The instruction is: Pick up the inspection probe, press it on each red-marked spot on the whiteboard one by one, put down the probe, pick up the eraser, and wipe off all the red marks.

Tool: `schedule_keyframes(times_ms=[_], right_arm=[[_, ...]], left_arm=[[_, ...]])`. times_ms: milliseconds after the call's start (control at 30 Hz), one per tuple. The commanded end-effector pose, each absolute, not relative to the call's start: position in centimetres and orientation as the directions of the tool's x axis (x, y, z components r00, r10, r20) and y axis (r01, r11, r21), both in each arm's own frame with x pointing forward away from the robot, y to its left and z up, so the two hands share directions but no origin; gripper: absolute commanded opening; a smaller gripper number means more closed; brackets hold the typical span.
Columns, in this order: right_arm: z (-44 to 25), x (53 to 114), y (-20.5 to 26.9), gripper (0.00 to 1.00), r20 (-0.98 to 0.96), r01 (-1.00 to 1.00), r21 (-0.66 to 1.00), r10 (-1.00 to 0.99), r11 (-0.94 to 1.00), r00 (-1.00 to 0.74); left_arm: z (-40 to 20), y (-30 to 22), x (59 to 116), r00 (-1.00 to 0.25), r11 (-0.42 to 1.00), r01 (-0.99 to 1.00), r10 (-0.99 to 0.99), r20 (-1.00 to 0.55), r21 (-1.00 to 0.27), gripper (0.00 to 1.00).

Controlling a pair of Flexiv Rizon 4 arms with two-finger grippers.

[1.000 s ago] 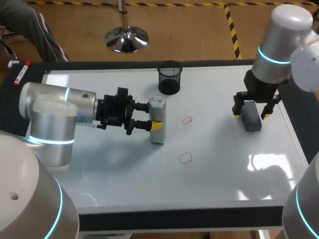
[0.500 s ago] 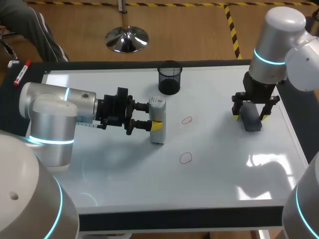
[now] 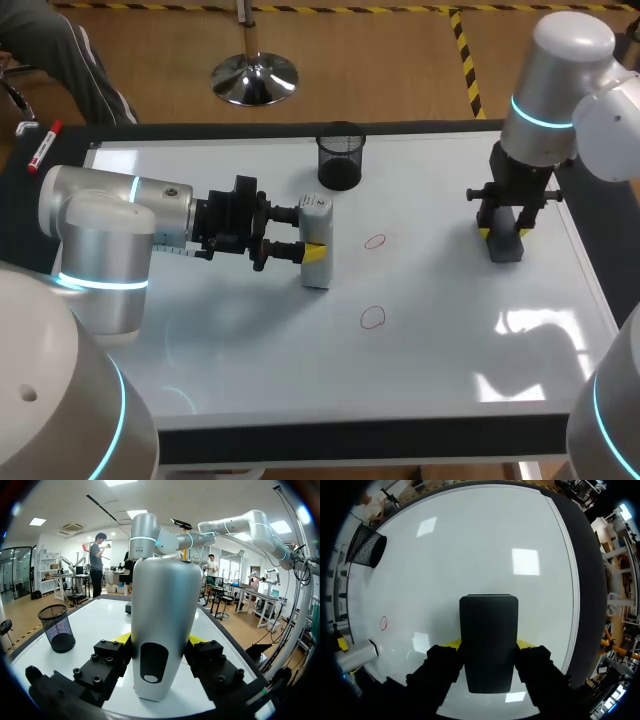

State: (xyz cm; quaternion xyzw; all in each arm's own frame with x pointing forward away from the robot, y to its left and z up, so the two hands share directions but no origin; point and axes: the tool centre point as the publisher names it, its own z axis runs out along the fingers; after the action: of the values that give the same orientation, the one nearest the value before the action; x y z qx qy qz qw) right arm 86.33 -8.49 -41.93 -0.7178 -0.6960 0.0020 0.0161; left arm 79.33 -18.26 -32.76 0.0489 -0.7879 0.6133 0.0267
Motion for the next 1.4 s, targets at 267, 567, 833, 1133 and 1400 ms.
schedule_keyframes(times_ms=[267, 567, 833, 1133, 1400], right_arm=[[-41.1, 86.0, -9.1, 0.00, 0.051, 0.999, -0.014, 0.998, -0.044, 0.045], [-41.1, 86.0, -9.1, 0.00, 0.051, 0.999, -0.014, 0.998, -0.044, 0.045], [-41.1, 86.0, -9.1, 0.00, 0.051, 0.999, -0.014, 0.998, -0.044, 0.045], [-41.1, 86.0, -9.1, 0.00, 0.051, 0.999, -0.014, 0.998, -0.044, 0.045], [-41.1, 86.0, -9.1, 0.00, 0.051, 0.999, -0.014, 0.998, -0.044, 0.045]], left_arm=[[-34.6, -18.3, 78.9, -0.994, 0.240, -0.110, -0.048, 0.101, -0.965, 0.00], [-34.6, -18.3, 78.9, -0.994, 0.240, -0.110, -0.048, 0.101, -0.965, 0.00], [-34.6, -18.3, 78.9, -0.994, 0.240, -0.110, -0.048, 0.101, -0.965, 0.00], [-34.6, -18.3, 78.9, -0.994, 0.240, -0.110, -0.048, 0.101, -0.965, 0.00], [-33.2, -18.5, 78.7, -0.993, 0.244, -0.116, -0.057, 0.105, -0.963, 0.00]])
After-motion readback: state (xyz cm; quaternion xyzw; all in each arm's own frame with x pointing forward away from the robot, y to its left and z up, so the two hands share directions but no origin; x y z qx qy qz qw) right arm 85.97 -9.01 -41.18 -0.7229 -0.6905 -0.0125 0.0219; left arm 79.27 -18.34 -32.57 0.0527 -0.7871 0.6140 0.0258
